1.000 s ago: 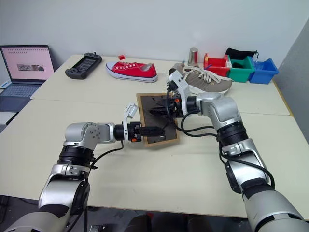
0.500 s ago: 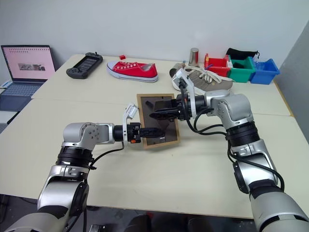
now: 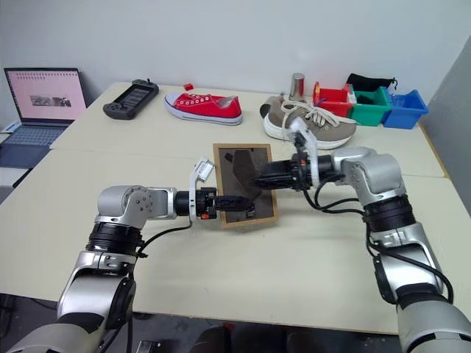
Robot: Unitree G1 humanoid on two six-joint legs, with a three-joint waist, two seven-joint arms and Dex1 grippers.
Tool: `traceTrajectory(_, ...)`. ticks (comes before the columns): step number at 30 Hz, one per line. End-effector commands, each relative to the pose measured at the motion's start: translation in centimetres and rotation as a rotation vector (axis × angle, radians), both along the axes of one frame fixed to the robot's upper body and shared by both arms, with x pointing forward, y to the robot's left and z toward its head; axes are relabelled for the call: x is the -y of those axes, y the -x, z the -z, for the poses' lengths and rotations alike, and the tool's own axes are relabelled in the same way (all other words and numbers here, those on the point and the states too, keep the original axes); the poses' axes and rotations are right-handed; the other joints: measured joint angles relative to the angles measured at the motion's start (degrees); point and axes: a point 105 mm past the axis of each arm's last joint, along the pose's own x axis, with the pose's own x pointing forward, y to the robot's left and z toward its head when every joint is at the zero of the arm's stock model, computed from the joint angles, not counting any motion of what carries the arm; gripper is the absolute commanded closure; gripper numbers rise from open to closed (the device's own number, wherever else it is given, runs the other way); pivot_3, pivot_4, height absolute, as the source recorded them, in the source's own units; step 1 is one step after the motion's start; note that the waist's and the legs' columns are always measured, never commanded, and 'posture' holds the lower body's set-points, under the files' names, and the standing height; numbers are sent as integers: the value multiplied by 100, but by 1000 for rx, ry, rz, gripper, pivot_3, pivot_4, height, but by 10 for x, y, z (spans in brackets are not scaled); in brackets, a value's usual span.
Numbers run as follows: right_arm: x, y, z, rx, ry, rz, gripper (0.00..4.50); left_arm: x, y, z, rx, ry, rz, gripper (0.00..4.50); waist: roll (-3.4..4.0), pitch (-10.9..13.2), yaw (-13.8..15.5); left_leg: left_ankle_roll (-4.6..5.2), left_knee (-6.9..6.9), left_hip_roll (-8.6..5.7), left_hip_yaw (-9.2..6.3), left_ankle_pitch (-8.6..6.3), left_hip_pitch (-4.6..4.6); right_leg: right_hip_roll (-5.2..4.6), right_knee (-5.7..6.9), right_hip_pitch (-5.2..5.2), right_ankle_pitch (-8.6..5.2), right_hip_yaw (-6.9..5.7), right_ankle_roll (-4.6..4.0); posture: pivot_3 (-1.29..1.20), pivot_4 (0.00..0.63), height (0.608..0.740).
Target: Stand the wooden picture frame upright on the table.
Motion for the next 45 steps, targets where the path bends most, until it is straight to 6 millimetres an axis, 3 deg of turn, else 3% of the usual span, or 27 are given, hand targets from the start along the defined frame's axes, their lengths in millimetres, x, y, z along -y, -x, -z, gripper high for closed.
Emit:
traceTrajectory(1, 33, -8, -18, 114, 20, 94, 1365, -4, 18, -25, 21, 56, 68, 3466, 0, 0, 0, 0, -1, 0, -1, 0, -1, 0, -1, 0, 0, 0, 0, 0, 150, 740)
traceTrajectory(4, 50, -5, -20, 228, 104, 97, 1365, -10, 26, -28, -48, 81, 70, 3466, 1, 1, -20, 0, -2, 2, 3, 0, 0, 0, -1, -1, 0, 2, 0, 0, 150, 740)
traceTrajectory(6, 58, -11, -11, 539, 245, 93, 1365, -16, 30, -36, -171, 187, 93, 3466, 1, 0, -30, 0, -2, 4, 1, 0, 2, 3, -1, 0, 0, 0, 1, 0, 150, 740)
traceTrajectory(10, 49, -7, -4, 897, 280, 25, 1365, -17, 34, -42, -301, 273, 135, 3466, -1, 1, -56, 1, 4, 4, 4, 0, 4, 2, -1, 5, -2, 3, 4, 0, 150, 740)
traceTrajectory(12, 40, 3, 4, 1093, 317, -94, 1365, -16, 39, -38, -354, 270, 160, 3466, -1, 1, -87, 0, 5, 4, 8, 0, 4, 0, 0, 4, -2, 11, 3, 0, 150, 740)
traceTrajectory(19, 6, 28, -11, 1576, 152, -281, 1365, -10, 54, -41, -442, 292, 232, 3466, -1, 1, -132, -19, 5, 5, 8, 12, 15, -2, 7, 10, -1, 13, 2, 0, 150, 740)
traceTrajectory(24, -13, 39, -6, 1701, 82, -400, 1365, -9, 64, -37, -467, 278, 241, 3466, -1, 1, -136, -29, 5, 5, 4, 17, 35, -2, 12, 25, -1, 14, 2, 0, 150, 740)
traceTrajectory(35, -43, 41, 1, 1746, 25, -490, 1365, 2, 70, -31, -438, 265, 245, 3466, -1, 1, -139, -31, 4, 1, 1, 19, 74, 0, 9, 58, -1, 21, 1, 0, 150, 740)
traceTrajectory(42, -43, 37, 1, 1743, 50, -478, 2634, 5, 72, -32, -396, 264, 231, 3466, -1, 1, -134, -31, 4, -2, -1, 19, 74, -2, 7, 60, -1, 22, 1, 0, 150, 740)
traceTrajectory(45, -43, 37, 0, 1755, 53, -475, 2828, 5, 73, -31, -396, 259, 234, 3466, -1, 1, -137, -31, 4, -1, -1, 19, 74, -1, 8, 60, -1, 22, 1, 0, 150, 740)
